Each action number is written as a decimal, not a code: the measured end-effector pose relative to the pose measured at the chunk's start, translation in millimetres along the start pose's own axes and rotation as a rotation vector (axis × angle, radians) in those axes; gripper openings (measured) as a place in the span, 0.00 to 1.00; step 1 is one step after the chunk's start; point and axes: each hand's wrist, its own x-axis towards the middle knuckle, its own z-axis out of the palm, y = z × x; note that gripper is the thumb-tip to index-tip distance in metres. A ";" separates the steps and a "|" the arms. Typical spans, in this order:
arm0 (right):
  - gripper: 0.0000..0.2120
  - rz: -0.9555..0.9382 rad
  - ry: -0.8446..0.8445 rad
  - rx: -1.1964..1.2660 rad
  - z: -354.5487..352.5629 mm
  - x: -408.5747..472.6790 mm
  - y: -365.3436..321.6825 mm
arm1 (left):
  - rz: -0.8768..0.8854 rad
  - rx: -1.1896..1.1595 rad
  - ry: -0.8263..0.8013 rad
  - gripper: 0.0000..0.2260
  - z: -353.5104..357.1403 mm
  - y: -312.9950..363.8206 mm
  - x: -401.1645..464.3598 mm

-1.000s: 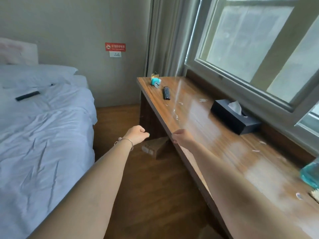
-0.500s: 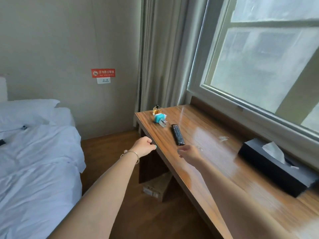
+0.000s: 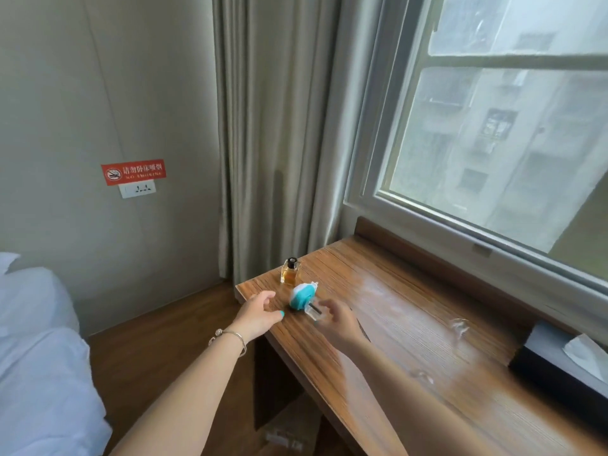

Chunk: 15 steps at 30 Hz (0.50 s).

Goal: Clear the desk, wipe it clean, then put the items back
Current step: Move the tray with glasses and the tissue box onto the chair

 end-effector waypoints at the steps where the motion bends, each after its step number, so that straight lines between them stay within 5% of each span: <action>1: 0.24 0.006 0.022 -0.006 3.4 13.9 -4.5 | 0.017 -0.002 0.007 0.26 -1.4 1.6 14.0; 7: 0.42 -0.043 0.013 -0.066 23.9 73.6 -7.9 | 0.124 0.006 0.013 0.29 2.6 10.0 89.8; 15: 0.45 -0.088 0.007 -0.272 34.3 101.4 -6.6 | 0.204 0.124 -0.134 0.35 5.8 -5.3 167.9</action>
